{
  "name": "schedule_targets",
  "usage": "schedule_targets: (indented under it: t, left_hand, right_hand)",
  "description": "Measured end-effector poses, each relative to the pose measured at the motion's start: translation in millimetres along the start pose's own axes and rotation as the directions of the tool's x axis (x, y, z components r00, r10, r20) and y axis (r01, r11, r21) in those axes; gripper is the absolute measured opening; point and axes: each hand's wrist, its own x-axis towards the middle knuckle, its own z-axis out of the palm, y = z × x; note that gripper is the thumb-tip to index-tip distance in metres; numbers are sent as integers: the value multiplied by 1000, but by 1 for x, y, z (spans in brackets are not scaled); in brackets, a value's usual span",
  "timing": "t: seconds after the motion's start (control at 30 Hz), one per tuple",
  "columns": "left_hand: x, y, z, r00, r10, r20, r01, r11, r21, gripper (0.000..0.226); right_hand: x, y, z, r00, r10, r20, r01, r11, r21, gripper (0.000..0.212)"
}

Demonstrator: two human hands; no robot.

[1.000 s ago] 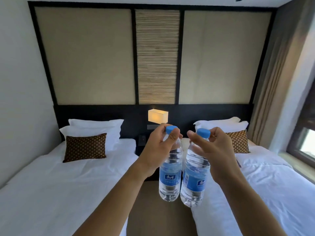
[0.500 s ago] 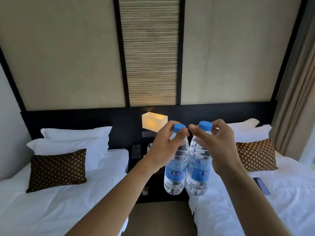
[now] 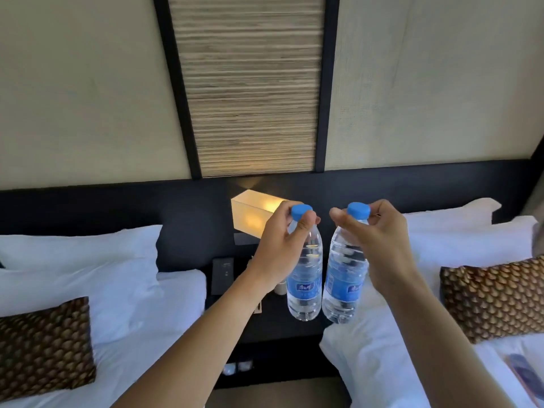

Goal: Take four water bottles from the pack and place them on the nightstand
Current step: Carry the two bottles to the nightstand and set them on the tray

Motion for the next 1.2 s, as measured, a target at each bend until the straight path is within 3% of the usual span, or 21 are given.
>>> schedule_targets:
  t: [0.13, 0.27, 0.4, 0.57, 0.7, 0.83, 1.03, 1.2]
  left_hand:
    - [98, -63, -2, 999, 26, 27, -26, 1000, 4, 44]
    - [181, -126, 13, 999, 11, 47, -13, 999, 41, 55]
    - [240, -196, 44, 996, -69, 51, 66, 996, 51, 51]
    - [288, -309, 98, 980, -194, 42, 189, 977, 102, 27]
    - [308, -401, 143, 957, -288, 32, 284, 953, 103, 45]
    - [311, -503, 172, 929, -368, 44, 361, 924, 126, 24]
    - [296, -630, 197, 917, -393, -76, 399, 909, 117, 33]
    - [302, -719, 189, 912, -388, -137, 404, 906, 126, 16]
  right_hand:
    - [98, 45, 43, 1000, 12, -6, -12, 1000, -14, 46]
    - [180, 98, 66, 999, 48, -8, -48, 999, -1, 57]
    - [255, 163, 74, 994, 106, 31, -106, 994, 0, 56]
    - [339, 273, 68, 980, 159, 122, -156, 987, -31, 49]
    - [385, 377, 65, 959, 228, 167, -220, 974, -62, 51]
    - [406, 486, 75, 933, 324, 156, -316, 946, -73, 52]
    - [411, 618, 119, 909, 416, 36, -411, 906, -96, 48]
    - [429, 690, 156, 909, 413, 59, -405, 907, -111, 45]
